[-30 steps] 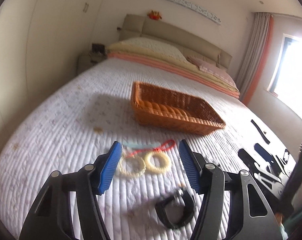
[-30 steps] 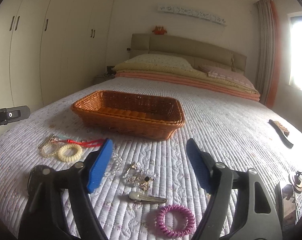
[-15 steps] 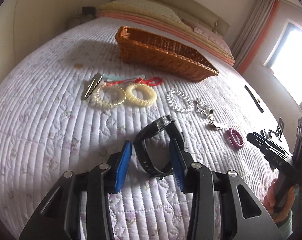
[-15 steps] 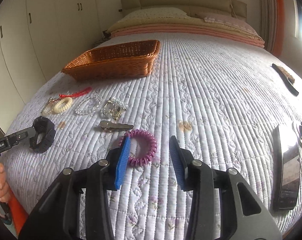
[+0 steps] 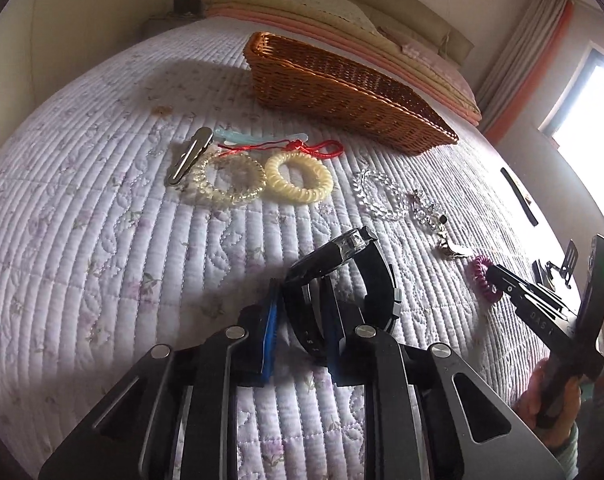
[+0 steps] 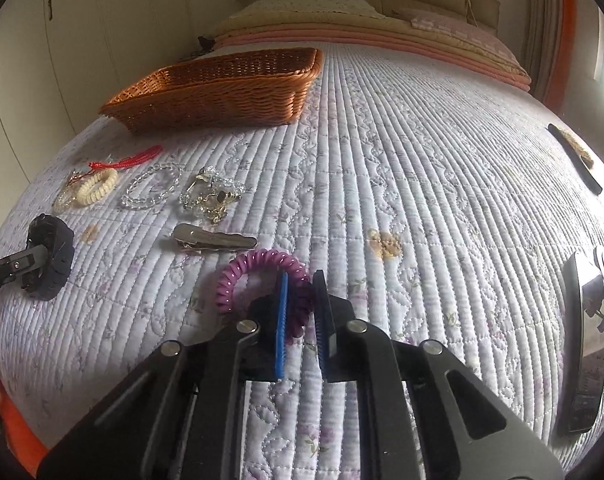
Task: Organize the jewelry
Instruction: 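Grasp the black watch with the left tool while the right tool grasps the purple coil hair tie, then carry both items into the wicker basket and open both tools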
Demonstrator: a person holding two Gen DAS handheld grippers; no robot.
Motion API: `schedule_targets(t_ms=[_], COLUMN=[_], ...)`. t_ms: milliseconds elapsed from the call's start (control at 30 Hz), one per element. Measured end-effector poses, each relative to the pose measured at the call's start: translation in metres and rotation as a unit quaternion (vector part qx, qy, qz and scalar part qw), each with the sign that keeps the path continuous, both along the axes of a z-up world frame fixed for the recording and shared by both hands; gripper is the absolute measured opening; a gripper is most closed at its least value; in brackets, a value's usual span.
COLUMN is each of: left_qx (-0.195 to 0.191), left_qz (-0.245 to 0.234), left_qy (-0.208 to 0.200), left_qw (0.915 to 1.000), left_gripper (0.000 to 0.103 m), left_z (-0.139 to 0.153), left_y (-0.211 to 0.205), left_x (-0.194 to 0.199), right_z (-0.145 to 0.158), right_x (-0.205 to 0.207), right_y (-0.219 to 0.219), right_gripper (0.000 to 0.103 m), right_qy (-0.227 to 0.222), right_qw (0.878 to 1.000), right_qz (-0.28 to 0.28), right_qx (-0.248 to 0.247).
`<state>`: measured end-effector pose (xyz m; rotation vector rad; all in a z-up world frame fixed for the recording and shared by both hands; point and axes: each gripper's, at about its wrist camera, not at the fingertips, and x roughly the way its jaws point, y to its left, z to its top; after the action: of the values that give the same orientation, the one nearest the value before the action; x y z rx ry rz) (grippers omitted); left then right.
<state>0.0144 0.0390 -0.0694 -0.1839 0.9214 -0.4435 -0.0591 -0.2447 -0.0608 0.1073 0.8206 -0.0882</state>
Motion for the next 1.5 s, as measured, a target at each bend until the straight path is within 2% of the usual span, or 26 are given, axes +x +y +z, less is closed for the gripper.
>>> schedule_targets(t_ms=[67,267,433,567,733,900,1000,1100,1267,1400,1500], left_qx=[0.004,-0.030,-0.044,-0.052,-0.044,-0.028,-0.001,0.026,0.055,0.073,0.068], left_qz=[0.002,0.011,0.008,0.000,-0.003,-0.009,-0.014,-0.015,-0.016,-0.021,-0.025], left_qy=[-0.009,-0.031,-0.074,-0.112,-0.146,-0.141,-0.118,-0.090,-0.057,-0.054,-0.047], left_qw=[0.9999,0.9990,0.9963,0.9924,0.9883,0.9896,0.9930,0.9955,0.9967,0.9956,0.9963], left_gripper=[0.013,0.013,0.013,0.013,0.013,0.013,0.013,0.013,0.013,0.013,0.017], left_z=[0.000,0.005,0.042,0.082,0.121,0.125,0.111,0.088,0.063,0.055,0.053], left_y=[0.000,0.008,0.010,0.001,-0.024,-0.052,-0.073,-0.088,-0.095,-0.099,-0.098], left_x=[-0.002,-0.008,-0.006,0.014,0.067,0.134,0.178,0.203,0.222,0.223,0.225], right_z=[0.005,0.028,0.067,0.107,0.140,0.130,0.110,0.090,0.066,0.055,0.051], right_x=[-0.003,-0.006,0.004,0.033,0.103,0.187,0.232,0.265,0.286,0.285,0.288], right_y=[0.002,0.013,0.020,0.023,0.023,0.017,0.012,0.006,0.016,0.019,0.019], right_gripper=[0.009,0.009,0.009,0.009,0.009,0.009,0.009,0.009,0.009,0.010,0.010], right_qy=[-0.009,-0.042,-0.086,-0.121,-0.136,-0.090,-0.042,0.004,0.055,0.067,0.072], right_qw=[1.000,0.999,0.996,0.991,0.989,0.995,0.998,0.999,0.997,0.997,0.996], right_qz=[0.002,0.009,0.026,0.044,0.049,0.047,0.041,0.041,0.049,0.046,0.051], right_qx=[0.005,0.009,0.018,0.021,0.006,0.010,0.014,0.031,0.008,0.000,0.031])
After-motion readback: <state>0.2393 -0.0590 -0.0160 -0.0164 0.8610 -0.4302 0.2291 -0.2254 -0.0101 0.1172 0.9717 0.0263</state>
